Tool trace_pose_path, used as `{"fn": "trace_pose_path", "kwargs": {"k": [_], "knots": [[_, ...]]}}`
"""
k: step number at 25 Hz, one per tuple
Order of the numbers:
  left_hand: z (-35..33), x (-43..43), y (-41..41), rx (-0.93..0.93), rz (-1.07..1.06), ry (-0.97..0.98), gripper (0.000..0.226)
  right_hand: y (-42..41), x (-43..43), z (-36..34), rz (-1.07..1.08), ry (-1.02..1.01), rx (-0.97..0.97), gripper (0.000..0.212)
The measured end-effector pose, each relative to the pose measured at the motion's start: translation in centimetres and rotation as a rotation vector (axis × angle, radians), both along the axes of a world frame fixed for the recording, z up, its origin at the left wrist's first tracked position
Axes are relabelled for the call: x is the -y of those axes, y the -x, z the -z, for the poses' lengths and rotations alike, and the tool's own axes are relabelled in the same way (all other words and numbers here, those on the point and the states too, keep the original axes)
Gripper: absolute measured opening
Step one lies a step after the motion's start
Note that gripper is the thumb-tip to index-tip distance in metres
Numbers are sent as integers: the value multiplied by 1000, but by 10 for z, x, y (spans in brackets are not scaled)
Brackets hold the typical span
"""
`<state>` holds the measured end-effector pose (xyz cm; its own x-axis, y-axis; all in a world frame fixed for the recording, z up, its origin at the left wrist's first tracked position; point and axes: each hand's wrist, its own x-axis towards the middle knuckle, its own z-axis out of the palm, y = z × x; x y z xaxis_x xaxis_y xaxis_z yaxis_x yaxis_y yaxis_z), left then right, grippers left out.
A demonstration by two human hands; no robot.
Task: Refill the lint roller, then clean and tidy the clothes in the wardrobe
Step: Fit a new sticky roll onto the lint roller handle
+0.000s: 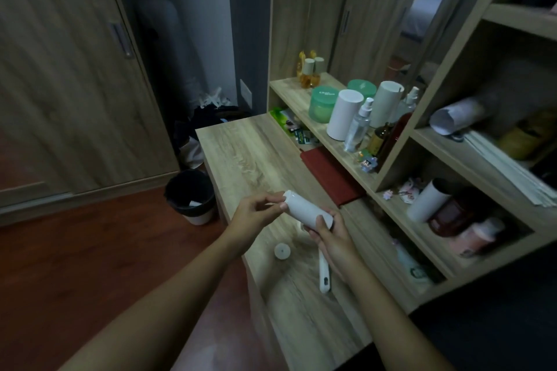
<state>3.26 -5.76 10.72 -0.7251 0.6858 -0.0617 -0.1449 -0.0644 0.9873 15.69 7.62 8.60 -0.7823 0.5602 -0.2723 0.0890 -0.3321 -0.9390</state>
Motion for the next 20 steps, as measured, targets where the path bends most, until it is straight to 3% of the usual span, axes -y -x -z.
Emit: {"fn": "trace_pose_path", "kwargs": {"k": [5, 10, 14, 16, 18, 20], "knots": [[11, 4, -4, 27, 3, 5, 20, -11, 7, 4, -9, -202, 87, 19], [17, 9, -7, 18, -137, 75, 21, -4, 27, -2, -49, -402, 92, 28], [21, 17, 5, 193, -396, 35, 30, 11, 31, 10, -192, -338, -39, 65], [22, 25, 13, 207, -503, 36, 32, 18, 31, 30, -285, -506, 106, 73], [22, 33, 20, 195, -549, 36, 32, 24, 30, 55, -412, -845, 281, 57], [22, 38, 25, 187, -568, 40, 32, 28, 33, 82, -539, -1062, 410, 44]]}}
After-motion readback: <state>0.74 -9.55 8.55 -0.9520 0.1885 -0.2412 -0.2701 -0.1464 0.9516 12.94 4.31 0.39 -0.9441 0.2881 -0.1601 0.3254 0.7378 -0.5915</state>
